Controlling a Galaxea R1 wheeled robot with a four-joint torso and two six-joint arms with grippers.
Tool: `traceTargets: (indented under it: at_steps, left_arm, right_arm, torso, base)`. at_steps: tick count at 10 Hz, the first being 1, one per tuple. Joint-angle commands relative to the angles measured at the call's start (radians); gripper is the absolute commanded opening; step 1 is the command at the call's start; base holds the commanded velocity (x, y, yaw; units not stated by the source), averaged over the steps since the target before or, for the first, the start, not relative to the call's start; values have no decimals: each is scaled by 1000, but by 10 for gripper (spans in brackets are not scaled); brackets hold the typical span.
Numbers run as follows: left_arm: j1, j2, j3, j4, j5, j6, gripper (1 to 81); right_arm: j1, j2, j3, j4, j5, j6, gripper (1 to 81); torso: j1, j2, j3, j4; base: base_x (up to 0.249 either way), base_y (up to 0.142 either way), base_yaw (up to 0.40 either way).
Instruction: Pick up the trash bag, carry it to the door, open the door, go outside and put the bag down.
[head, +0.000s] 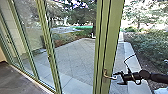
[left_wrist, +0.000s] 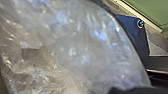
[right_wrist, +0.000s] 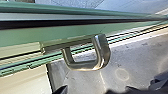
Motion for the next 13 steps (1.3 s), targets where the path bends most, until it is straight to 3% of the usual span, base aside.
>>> traceTargets:
  at_steps: [1,6,13]
  left_arm:
    - [-41,-14,4,-10,59,1,10]
    - [-38,-15,4,-22,59,1,10]
    - [-36,-15,4,-24,59,1,10]
  right_arm:
    - [170,46,-83,23,-64,45,811]
    - [156,139,-193,20,-107,105,811]
    - [96,179,-252,13,-105,154,811]
  torso:
    - [0,0,0,0]
    - [0,0,0,0]
    - [1,1,0,0]
  base:
    - [0,0,0]
    - [0,0,0]
    - [0,0,0]
